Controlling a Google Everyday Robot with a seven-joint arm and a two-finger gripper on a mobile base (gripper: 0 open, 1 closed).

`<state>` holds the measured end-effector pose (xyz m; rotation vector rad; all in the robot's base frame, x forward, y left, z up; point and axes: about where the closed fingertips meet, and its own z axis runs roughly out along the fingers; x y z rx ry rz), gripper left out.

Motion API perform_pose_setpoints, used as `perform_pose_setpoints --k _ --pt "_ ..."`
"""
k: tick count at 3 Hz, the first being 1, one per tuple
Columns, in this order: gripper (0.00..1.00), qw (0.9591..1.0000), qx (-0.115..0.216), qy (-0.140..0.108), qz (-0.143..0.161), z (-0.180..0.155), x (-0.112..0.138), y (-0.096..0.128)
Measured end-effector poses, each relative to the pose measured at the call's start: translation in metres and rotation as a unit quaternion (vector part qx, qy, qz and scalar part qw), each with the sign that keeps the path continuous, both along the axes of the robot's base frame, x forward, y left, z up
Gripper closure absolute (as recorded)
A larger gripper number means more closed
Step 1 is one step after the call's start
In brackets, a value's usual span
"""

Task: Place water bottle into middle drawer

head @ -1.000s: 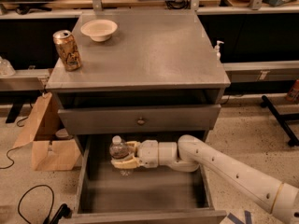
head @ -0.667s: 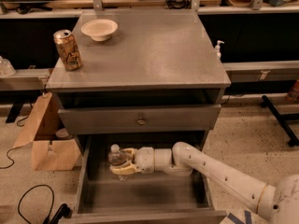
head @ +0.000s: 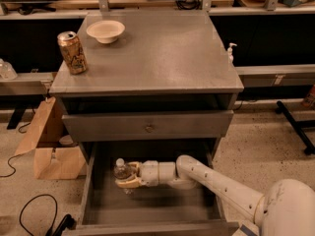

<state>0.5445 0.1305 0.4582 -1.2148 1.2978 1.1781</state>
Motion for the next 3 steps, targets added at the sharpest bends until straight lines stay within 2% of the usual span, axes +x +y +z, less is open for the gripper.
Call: perform_pose_setpoints --k 1,2,3 --pt "1.0 0.9999 0.002 0.008 -0.011 -0.018 0.005 0.002" --pt "1.0 0.9991 0.009 0.031 -0.029 -0.031 0.008 0.002" --pt "0.82 0.9991 0.01 0.03 -0.027 -0.031 0.007 0.004"
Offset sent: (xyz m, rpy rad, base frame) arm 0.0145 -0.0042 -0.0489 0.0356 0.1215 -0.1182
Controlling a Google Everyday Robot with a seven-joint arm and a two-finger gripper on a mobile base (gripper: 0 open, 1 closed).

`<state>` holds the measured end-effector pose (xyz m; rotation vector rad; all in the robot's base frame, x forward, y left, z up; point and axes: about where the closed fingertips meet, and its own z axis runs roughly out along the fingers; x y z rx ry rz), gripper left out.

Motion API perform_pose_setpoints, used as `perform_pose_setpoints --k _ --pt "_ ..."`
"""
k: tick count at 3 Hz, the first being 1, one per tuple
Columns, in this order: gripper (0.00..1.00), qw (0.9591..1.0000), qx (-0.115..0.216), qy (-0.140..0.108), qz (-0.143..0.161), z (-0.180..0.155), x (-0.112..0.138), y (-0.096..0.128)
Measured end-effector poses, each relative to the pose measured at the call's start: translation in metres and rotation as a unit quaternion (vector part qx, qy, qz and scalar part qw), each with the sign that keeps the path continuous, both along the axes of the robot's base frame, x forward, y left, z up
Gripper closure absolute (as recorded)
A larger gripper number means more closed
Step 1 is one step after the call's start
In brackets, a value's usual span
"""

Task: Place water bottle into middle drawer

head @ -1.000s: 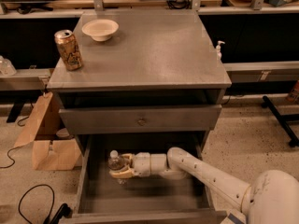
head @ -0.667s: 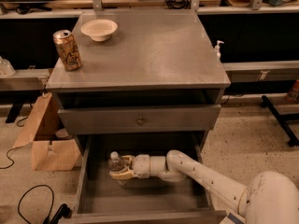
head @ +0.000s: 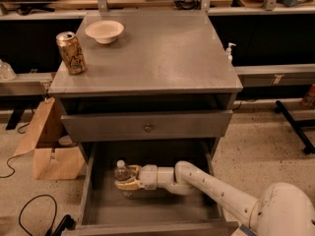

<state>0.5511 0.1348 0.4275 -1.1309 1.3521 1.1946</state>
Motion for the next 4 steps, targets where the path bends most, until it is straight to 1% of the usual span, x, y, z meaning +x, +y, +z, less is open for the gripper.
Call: perform_pose_setpoints --k 1,2,3,4 --pt "0.59 1.0 0.001 0.0 0.002 0.0004 -0.0009 0.0021" --pt "0.28 1.0 0.002 0.001 0.004 0.0009 -0.0022 0.005" --pt "0.05 1.0 0.003 0.001 0.006 0.0012 -0.003 0.0069" --pt "0.0 1.0 0.003 0.001 0.007 0.0014 -0.0035 0.008"
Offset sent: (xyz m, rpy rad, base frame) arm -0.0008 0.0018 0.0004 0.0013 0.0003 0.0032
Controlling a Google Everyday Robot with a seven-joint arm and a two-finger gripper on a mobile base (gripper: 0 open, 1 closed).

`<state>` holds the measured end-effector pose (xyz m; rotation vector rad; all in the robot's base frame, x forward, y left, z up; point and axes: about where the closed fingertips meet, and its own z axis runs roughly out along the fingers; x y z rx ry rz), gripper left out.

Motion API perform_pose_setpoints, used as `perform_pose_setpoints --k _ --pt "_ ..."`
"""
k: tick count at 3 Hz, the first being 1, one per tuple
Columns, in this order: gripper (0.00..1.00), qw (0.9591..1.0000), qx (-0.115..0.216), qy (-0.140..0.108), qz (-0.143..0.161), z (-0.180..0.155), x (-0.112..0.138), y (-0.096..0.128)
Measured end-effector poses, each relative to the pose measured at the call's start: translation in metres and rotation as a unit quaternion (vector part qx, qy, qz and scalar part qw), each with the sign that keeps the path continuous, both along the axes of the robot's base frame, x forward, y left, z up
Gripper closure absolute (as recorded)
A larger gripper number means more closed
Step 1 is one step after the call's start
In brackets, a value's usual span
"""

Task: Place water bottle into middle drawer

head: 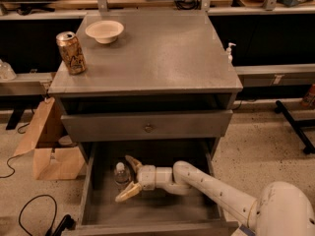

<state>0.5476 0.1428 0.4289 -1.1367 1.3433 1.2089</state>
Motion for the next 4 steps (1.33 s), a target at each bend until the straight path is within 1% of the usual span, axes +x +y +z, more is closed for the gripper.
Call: perform_pose_setpoints --k 1,2,3,4 --pt "0.0 1.0 -0.009 0.001 -0.003 0.007 -0.003 -0.005" --pt "0.0 0.9993 -0.036 -0.001 -0.012 0.032 -0.016 -0.023" --pt "0.0 0.9951 -0.09 0.017 -0.036 0.076 -0.053 -0.073" --pt "0.0 0.9898 -0.132 0.035 -0.04 0.12 -0.09 -0.106"
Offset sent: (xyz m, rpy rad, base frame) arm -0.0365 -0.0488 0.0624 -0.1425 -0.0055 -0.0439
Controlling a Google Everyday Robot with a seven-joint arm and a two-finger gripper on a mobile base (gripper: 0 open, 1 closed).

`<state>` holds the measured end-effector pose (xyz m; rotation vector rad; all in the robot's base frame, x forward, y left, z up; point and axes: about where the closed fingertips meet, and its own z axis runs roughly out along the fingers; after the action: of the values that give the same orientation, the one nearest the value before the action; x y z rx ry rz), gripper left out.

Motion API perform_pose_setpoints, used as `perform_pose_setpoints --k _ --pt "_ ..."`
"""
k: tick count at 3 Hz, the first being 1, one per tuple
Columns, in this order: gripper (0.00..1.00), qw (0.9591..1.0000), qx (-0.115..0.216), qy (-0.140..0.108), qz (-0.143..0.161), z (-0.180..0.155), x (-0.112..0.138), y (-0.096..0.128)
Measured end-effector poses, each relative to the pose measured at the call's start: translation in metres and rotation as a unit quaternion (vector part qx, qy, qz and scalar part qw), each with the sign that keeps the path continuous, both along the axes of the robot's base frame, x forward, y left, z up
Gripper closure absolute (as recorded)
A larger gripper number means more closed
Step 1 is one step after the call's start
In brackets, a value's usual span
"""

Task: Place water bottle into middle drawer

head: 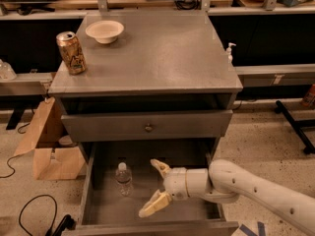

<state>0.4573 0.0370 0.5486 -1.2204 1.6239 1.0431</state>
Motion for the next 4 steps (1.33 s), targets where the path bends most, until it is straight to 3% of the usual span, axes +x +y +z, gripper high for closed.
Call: perform_pose_setpoints --k 1,2,3,4 --pt "0.0 0.9991 -0.029 -0.03 0.0 0.032 0.006 -0.008" --pt "0.0 0.9991 -0.029 -0.03 0.0 0.032 0.006 -0.008" --pt "0.0 0.9979 -0.055 -0.03 -0.018 0.055 0.014 -0.041" --pt "0.0 0.9929 -0.105 -0.028 -0.049 0.094 0.019 -0.102"
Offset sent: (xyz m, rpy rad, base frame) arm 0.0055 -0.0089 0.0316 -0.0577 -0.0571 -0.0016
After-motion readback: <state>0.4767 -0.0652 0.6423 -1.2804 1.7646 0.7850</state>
